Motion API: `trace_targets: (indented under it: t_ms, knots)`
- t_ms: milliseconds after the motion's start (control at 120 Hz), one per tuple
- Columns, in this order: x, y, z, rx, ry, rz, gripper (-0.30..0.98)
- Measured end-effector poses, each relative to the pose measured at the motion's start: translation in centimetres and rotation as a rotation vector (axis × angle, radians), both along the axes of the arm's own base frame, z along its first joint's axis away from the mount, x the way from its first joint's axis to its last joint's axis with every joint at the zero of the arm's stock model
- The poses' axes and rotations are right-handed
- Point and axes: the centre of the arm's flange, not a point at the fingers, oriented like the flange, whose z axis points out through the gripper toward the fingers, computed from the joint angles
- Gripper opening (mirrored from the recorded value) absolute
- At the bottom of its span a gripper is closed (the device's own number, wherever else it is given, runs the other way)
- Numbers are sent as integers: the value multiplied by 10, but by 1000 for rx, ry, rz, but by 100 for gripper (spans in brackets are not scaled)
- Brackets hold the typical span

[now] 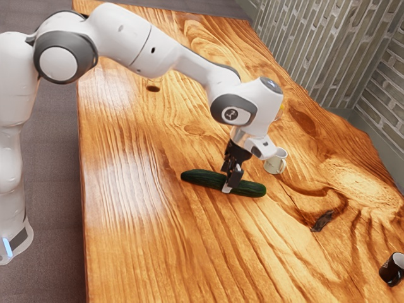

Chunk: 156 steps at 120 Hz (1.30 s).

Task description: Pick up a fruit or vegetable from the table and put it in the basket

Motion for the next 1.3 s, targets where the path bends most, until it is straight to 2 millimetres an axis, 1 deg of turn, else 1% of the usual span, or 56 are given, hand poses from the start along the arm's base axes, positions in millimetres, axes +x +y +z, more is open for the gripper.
trace_targets:
  t_ms: [300,342,517,558,625,700,767,867,958,1000,1033,1058,1100,1158,1208,1300]
  knots:
    - [2,0,-8,-4,2,-1,68]
    - [2,0,-8,-5,1,-1,63]
    - [2,-4,-7,5,-4,-11,29]
    - [2,-4,-7,9,-6,-11,26]
    - [1,-9,-2,15,-16,-20,25]
    - [-2,-17,19,22,-47,-34,24]
    - [-4,-20,44,29,-77,-35,23]
    - [-4,-22,99,34,-135,-27,23]
    - [-8,-31,153,33,-182,-34,23]
    - [-13,-40,175,29,-199,-44,22]
    - [-17,-50,189,23,-207,-57,22]
    - [-21,-60,199,15,-214,-72,21]
    - [-28,-84,210,2,-219,-107,21]
    - [-37,-123,217,-24,-214,-164,21]
    - [-45,-153,218,-46,-204,-205,21]
    - [-56,-200,221,-81,-194,-261,21]
